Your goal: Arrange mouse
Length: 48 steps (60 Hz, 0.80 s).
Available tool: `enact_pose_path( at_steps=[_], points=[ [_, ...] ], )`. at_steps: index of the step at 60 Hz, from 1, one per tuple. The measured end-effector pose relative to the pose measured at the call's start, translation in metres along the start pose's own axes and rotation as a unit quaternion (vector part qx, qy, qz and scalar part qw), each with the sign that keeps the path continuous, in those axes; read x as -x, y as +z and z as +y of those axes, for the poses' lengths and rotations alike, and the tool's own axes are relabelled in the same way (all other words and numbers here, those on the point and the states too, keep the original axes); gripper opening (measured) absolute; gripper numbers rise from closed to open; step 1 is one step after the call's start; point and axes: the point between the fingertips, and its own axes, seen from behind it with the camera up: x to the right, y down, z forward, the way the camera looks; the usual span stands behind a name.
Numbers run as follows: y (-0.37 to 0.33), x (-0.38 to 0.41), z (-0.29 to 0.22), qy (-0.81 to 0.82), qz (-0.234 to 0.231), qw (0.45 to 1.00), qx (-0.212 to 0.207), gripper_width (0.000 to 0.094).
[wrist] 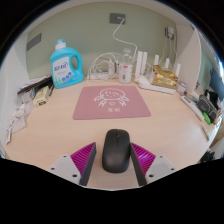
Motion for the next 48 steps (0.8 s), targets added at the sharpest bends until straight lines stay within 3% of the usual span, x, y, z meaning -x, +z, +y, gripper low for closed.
enact_pose_path(
  at_steps=[5,18,24,30,41,48],
  points=[
    [0.006,0.009,-0.004,0.002,0.003,1.000,-0.002,0.0474],
    [0.003,0.008,-0.004,-0.020,0.032,0.999,0.006,0.0362],
    [-0.010,0.017,-0.011,-0.024,0.017,0.999,0.012,0.0352],
    [-0.036,0.019,-0.058,-0.030,0.004,0.999,-0.023,0.0353],
    [-0.040,0.013,-0.190,-0.030,-0.016,0.993,-0.111,0.0352],
    [0.011,0.001,-0.235,-0.024,-0.016,0.993,-0.118,0.0351]
  ],
)
